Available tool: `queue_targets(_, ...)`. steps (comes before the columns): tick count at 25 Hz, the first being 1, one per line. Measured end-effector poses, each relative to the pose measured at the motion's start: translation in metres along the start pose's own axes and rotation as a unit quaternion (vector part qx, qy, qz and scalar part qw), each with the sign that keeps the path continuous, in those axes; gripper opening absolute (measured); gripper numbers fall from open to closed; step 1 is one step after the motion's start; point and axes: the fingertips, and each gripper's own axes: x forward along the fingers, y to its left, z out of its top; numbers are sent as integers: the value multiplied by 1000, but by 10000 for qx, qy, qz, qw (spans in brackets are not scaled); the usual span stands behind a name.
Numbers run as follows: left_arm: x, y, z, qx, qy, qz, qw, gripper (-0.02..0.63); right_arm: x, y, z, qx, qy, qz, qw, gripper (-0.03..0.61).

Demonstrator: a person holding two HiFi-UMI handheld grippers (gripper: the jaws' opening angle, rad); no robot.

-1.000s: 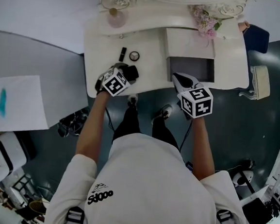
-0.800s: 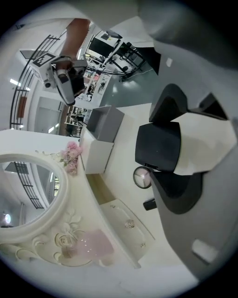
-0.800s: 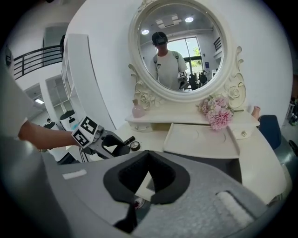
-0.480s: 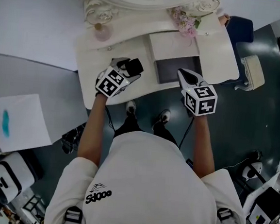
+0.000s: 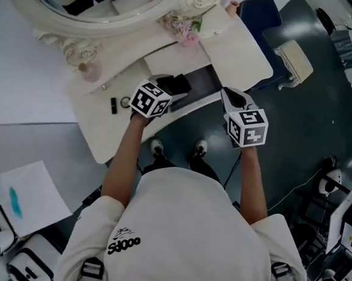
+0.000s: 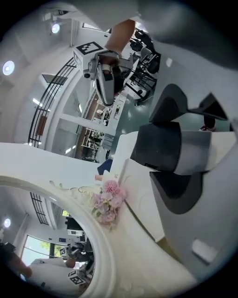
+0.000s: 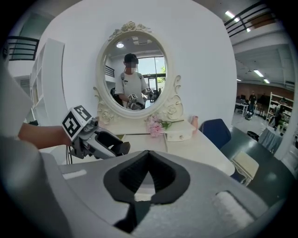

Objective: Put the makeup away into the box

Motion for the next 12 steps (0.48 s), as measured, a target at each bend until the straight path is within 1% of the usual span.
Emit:
queue_targets(3, 40, -7, 3, -380, 137, -212, 9990, 351, -11, -21, -10, 131, 34, -160, 9998, 3)
queue_targets(6, 81, -16, -3, -719, 424, -360, 9959, 351, -22, -40, -21, 244, 86, -218, 9994, 3)
queue_targets(9, 115, -14, -9, -832, 720, -271, 9936, 351, -27, -57, -31, 341, 143, -178, 9992, 3)
queue_targets(12, 140, -7, -13, -795, 954, -75, 9922, 351, -28, -73, -40, 390, 209, -106, 9990, 3)
